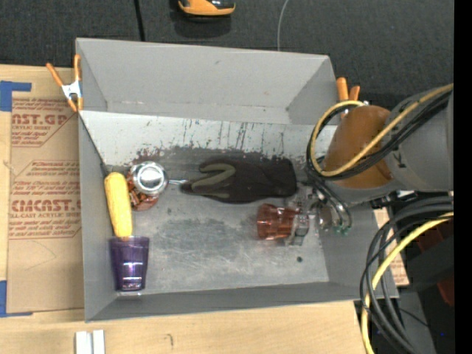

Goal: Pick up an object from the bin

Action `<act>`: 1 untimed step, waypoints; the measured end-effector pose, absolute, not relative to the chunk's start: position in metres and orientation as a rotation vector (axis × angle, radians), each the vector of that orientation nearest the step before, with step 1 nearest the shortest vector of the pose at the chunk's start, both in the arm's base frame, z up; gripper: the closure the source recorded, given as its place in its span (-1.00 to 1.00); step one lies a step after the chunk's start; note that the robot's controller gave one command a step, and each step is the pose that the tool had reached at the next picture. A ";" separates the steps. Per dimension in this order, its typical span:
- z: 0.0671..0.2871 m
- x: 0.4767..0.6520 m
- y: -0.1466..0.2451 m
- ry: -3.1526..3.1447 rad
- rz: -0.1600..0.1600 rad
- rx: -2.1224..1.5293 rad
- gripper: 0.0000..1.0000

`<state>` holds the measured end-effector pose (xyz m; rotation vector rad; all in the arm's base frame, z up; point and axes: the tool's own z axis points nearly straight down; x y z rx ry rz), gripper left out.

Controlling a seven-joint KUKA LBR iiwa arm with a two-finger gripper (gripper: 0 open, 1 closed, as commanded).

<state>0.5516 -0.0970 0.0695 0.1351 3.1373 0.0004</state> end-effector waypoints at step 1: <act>0.075 0.550 -0.097 3.144 0.002 0.135 1.00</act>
Offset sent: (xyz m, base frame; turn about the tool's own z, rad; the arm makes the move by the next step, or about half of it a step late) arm -0.0001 0.0001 0.0699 0.0000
